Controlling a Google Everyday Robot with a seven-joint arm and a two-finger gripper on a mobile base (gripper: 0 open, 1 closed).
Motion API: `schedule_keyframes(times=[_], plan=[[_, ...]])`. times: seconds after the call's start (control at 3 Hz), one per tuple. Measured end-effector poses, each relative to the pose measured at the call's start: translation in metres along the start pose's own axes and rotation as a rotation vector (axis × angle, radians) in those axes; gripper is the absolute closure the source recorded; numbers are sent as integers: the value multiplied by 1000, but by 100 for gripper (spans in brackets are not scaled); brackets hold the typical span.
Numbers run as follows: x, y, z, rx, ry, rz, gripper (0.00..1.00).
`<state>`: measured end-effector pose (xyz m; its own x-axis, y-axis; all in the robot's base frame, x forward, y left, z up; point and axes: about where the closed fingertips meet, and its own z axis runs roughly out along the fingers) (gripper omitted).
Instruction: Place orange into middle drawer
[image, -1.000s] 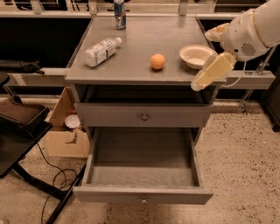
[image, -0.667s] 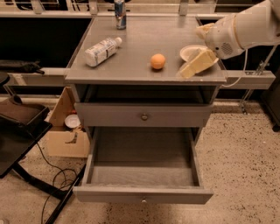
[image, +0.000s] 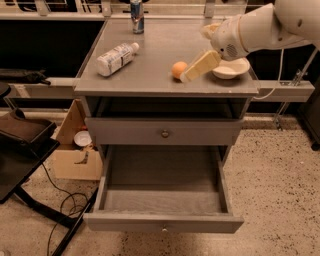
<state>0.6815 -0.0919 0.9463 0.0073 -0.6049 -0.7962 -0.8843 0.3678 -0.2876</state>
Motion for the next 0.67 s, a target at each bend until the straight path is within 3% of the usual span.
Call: schedule_keyframes(times=[0.33, 0.67], plan=[[1, -17, 37, -27, 23, 5, 0], [19, -38, 82, -72, 77, 15, 0]])
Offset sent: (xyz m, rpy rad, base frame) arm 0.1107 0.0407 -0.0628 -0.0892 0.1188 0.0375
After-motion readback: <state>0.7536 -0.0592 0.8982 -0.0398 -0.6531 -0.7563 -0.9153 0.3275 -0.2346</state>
